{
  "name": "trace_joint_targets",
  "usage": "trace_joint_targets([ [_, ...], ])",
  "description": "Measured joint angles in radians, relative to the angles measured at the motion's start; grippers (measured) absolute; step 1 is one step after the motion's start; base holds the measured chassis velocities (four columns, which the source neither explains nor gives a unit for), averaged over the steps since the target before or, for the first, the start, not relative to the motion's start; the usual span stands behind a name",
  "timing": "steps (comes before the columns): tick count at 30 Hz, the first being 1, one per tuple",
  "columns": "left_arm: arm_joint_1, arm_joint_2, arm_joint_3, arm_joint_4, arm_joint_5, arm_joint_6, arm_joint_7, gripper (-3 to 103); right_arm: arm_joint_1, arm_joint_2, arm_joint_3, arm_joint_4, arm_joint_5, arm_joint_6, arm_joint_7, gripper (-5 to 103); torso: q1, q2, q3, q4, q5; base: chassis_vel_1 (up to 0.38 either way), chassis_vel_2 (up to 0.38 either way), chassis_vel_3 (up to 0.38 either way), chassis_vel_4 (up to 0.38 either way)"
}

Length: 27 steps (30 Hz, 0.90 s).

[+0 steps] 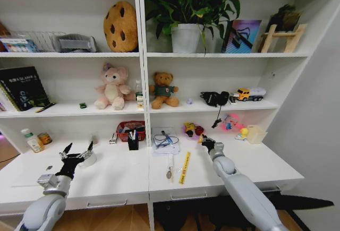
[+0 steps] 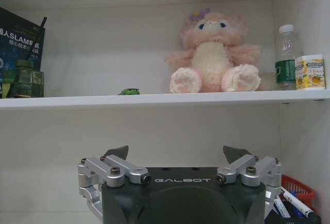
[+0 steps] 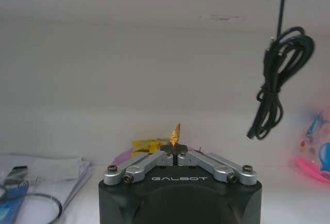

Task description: Organize the objects on the table.

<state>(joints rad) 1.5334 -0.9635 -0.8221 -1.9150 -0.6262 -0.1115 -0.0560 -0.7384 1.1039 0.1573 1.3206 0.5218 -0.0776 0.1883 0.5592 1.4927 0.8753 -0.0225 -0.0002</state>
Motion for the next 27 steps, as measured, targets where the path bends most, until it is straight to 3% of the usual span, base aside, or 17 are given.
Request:
trace_joint_targets([
  [8, 0.000, 0.000, 0.000, 0.000, 0.000, 0.000, 0.000, 100, 0.197, 0.169, -0.053, -0.311, -0.060, 0.078, 0.004, 0, 0.000, 0.000, 0.000, 0.0005, 0.0000, 0.000, 0.000, 0.000, 0.000],
  [16, 0.000, 0.000, 0.000, 0.000, 0.000, 0.000, 0.000, 100, 0.264, 0.224, -0.057, -0.435, -0.122, 0.133, 0.009, 5, 0.000, 0.000, 0.000, 0.0002, 0.0001, 0.000, 0.000, 0.000, 0.000],
  [19, 0.000, 0.000, 0.000, 0.000, 0.000, 0.000, 0.000, 100, 0.291, 0.227, -0.047, -0.442, -0.132, 0.125, 0.057, 21, 0.000, 0.000, 0.000, 0.0002, 0.0000, 0.000, 0.000, 0.000, 0.000],
  [23, 0.000, 0.000, 0.000, 0.000, 0.000, 0.000, 0.000, 100, 0.294, 0.218, -0.039, -0.433, -0.127, 0.117, 0.070, 32, 0.000, 0.000, 0.000, 0.0003, 0.0000, 0.000, 0.000, 0.000, 0.000],
  [27, 0.000, 0.000, 0.000, 0.000, 0.000, 0.000, 0.000, 100, 0.195, 0.136, -0.026, -0.250, -0.058, 0.058, 0.096, 53, 0.000, 0.000, 0.000, 0.0000, 0.0005, 0.000, 0.000, 0.000, 0.000],
])
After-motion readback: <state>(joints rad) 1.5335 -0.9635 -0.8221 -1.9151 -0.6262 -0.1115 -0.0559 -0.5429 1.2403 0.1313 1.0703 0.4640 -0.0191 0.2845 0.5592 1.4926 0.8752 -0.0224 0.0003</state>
